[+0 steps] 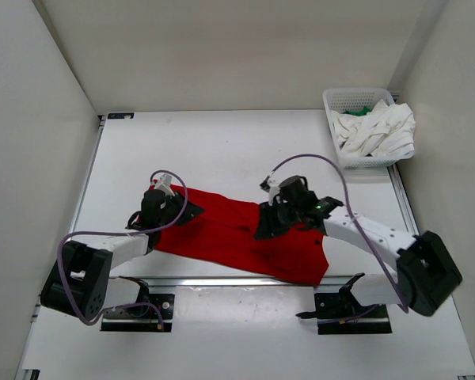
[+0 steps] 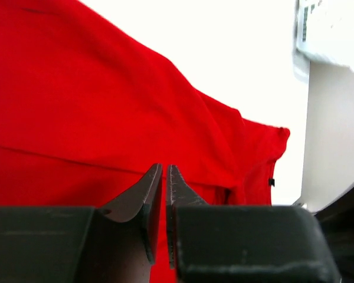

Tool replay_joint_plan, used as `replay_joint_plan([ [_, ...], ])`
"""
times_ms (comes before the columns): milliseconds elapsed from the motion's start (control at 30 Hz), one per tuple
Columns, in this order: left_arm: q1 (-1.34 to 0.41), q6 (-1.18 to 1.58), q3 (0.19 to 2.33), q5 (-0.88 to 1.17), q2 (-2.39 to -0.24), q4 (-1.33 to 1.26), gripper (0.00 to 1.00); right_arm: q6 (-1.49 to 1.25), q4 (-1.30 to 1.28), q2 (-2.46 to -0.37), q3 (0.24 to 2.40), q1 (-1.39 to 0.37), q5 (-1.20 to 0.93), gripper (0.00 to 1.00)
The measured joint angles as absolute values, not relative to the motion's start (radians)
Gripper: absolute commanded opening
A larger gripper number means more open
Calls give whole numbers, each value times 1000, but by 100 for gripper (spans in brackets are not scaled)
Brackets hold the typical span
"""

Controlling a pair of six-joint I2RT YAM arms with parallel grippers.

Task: Fold and stack the t-shirts
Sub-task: Fold the other side of the tshirt into a rectangle

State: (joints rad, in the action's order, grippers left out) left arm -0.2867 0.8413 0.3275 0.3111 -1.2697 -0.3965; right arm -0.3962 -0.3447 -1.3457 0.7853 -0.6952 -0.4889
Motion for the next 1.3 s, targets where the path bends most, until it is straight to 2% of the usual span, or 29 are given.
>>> replay_joint_plan([
  [133,-331,834,390,301,-1330,-393,19,-433,-275,-1206,676,-535,-459,8],
  [167,-332,835,410,304,-1361,-401,19,-445,-267,-1190,645,-495,-439,9],
  [200,-329,836,429,307,-1394,-410,19,-456,-258,-1178,607,-443,-412,17],
  [300,-293,848,466,323,-1493,-447,18,-498,-250,-1140,490,-289,-329,32],
  [467,-193,912,459,383,-1632,-527,17,-522,-250,-1025,388,-57,-251,35],
  [700,-108,989,400,427,-1668,-620,17,-529,-139,-1112,384,-13,-279,32],
  [767,-100,996,397,430,-1668,-627,17,-537,-100,-1152,384,-27,-295,22],
  [833,-92,997,392,430,-1665,-634,16,-548,-63,-1180,384,-33,-306,7],
  [900,-82,997,381,431,-1658,-636,17,-553,-41,-1206,387,-33,-312,1],
  [1100,-19,1000,311,425,-1594,-632,16,-555,-20,-1329,483,-8,-309,0],
  [1133,-13,996,303,418,-1577,-623,17,-554,-10,-1362,515,-2,-310,2],
  [1200,-5,987,292,401,-1541,-602,17,-551,1,-1448,599,14,-313,21],
  [1267,-5,977,289,397,-1507,-584,17,-546,11,-1510,672,15,-311,33],
  [1300,-5,970,289,395,-1491,-574,18,-542,12,-1525,697,13,-308,35],
])
